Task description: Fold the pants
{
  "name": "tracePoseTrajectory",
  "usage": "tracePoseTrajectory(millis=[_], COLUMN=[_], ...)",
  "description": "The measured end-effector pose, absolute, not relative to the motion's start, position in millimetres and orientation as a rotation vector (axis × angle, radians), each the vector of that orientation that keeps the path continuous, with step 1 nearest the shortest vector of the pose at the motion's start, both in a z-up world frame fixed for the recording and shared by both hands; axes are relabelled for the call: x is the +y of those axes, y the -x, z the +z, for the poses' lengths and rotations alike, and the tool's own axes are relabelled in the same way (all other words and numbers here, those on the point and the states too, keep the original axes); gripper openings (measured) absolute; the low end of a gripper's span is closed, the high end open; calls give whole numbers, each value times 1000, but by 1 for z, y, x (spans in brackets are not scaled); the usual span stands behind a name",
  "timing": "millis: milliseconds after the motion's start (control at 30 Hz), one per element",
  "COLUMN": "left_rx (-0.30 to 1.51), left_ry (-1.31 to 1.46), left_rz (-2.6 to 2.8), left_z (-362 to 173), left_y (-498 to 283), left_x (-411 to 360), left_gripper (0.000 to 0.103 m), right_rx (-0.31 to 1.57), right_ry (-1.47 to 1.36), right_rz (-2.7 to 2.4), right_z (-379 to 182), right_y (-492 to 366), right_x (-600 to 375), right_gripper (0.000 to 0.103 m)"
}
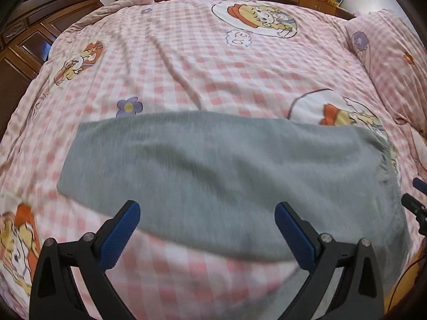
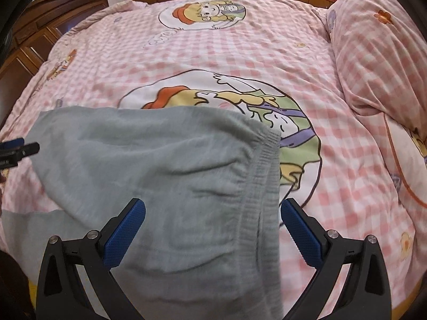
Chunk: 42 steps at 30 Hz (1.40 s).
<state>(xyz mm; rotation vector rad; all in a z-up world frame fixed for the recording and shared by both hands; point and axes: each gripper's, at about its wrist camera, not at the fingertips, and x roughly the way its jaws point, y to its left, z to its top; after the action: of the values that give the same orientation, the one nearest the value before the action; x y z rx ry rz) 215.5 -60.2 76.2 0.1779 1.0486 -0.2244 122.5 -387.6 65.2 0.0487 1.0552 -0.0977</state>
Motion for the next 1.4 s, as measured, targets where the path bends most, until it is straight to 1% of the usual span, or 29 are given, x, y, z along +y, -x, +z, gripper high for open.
tracePoseTrajectory(millis=[267,567,767,933,967,1033,1067,1100,1133,1167,1200,1233,1300,1400], left_rx=[1090,1110,1155,1172,1163,1151,1144,1139,1135,1129,1127,1126,1113,1101], left_ry=[-188,-313,-415,-337,-335,-329,-315,-310,-304,-304,-311,-312,-305,-252], left_rz=[-228,-251,-293,-306,-308,-327,-352,-370,-384,-389,-385,-386,-379,-373], left_z=[65,45,14,0,0,0,3,5,6,9,10,11,14,25], left_y=[-281,-341,-368,-375,-374,-368,-364,-360,-355,-351,-348,-344,-337,-329], left_x=[-48,-47,-55,-49,-49,-49,-50,-51,-51,-53,-54,-56,-54,-49], left_gripper=[102,102,102,103,101,90,76,53,40,20,8,7,4,3], right_rx=[1091,1125,1180,1187,1186,1181,1178,1171,1164,1158,1153,1150,1139,1095], right_ry=[-12,20,39,-3,-18,-24,-26,-29,-34,-42,-53,-73,-122,-124], right_rz=[-118,-127,-114,-105,-105,-106,-103,-94,-85,-75,-67,-45,-2,38], right_z=[51,35,12,1,0,0,2,5,8,11,15,19,27,44], right_y=[-165,-208,-227,-234,-234,-236,-235,-234,-233,-231,-229,-227,-221,-206], right_x=[-404,-421,-424,-429,-430,-429,-428,-427,-427,-426,-425,-425,-425,-420], right_gripper=[103,103,103,103,103,100,93,80,72,53,33,27,25,24])
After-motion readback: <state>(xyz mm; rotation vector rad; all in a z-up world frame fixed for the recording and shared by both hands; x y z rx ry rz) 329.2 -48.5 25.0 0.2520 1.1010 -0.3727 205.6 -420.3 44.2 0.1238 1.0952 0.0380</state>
